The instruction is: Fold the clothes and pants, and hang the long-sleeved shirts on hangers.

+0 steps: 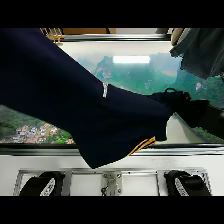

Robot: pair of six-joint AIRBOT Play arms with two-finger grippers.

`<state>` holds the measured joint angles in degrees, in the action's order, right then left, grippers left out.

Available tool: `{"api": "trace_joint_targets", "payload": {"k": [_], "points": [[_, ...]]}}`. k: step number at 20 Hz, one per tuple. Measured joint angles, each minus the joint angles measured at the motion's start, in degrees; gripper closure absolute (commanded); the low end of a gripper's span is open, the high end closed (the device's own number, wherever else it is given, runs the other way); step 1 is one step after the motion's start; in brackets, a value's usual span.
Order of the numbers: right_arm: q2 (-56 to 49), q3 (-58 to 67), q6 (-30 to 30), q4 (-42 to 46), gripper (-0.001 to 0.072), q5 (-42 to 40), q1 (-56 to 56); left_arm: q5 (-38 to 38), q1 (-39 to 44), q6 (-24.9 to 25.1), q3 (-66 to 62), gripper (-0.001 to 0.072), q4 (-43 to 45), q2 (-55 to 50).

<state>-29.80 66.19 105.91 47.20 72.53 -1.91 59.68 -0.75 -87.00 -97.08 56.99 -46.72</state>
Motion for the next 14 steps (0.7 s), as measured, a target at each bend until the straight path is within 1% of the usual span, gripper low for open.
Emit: {"api": "trace_joint_targets", "payload": {"k": [3, 6, 8, 11, 14], "points": [[-6.1, -0.3, 3.7, 3.7, 0.0699, 4.0, 0.0, 1.0, 0.6, 0.0, -0.3, 0.0701, 0.0, -10.8], [-16.2, -0.6, 3.6, 7.0, 0.0699, 4.6, 0.0, 0.7, 2.9, 0.0, -0.4, 0.0701, 0.0, -22.9], [-23.7, -0.7, 2.0, 8.1, 0.0699, 1.9, 0.0, -0.3, 4.7, 0.0, -0.5, 0.0701, 0.0, -30.2], [-33.3, -0.2, -1.0, 8.8, 0.0699, -4.4, 0.0, -3.0, 6.6, 0.0, -0.6, 0.0701, 0.0, -38.4], [-38.5, 0.4, -4.1, 9.3, 0.0699, -10.0, 0.1, -4.2, 7.0, 0.0, -0.6, 0.0701, -0.2, -42.0]]}}
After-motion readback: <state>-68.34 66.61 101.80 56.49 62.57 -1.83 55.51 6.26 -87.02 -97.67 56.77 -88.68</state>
